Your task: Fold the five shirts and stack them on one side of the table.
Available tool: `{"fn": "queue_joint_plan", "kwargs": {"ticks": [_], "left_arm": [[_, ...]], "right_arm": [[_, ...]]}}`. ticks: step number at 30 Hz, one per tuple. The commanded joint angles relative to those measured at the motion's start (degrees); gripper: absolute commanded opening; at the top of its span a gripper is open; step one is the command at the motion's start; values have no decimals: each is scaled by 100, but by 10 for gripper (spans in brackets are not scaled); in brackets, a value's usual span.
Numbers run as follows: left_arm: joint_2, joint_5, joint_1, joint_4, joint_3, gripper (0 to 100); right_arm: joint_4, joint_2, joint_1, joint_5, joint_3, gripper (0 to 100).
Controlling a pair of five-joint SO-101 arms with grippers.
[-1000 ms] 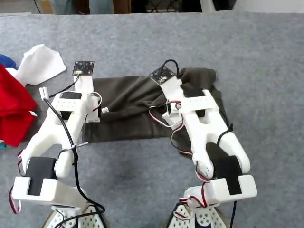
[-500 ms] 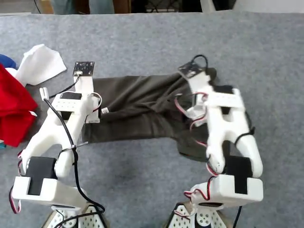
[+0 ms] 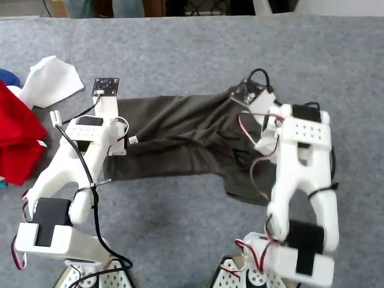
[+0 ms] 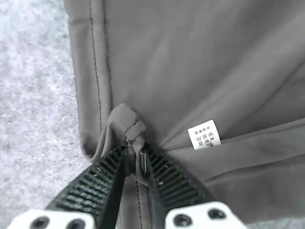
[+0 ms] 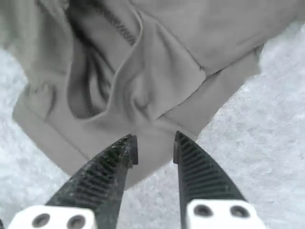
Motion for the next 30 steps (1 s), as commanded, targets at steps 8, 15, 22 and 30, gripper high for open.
{"fn": "queue_joint_plan", "kwargs": {"ticks": [8,15,22,30], "left_arm": [[-202,35,-48,-70,4,29],[-202,35,-48,-70,4,29],[-193,35,-48,-70,4,29],[-193,35,-48,-70,4,29]], "right_arm": [[-1037,-901,-114,809,1789,141],[-1618,-892,-431,765,2026,141],[-1925,-892,-589,765,2070,31],[-1908,-901,-114,791,1974,14]]}}
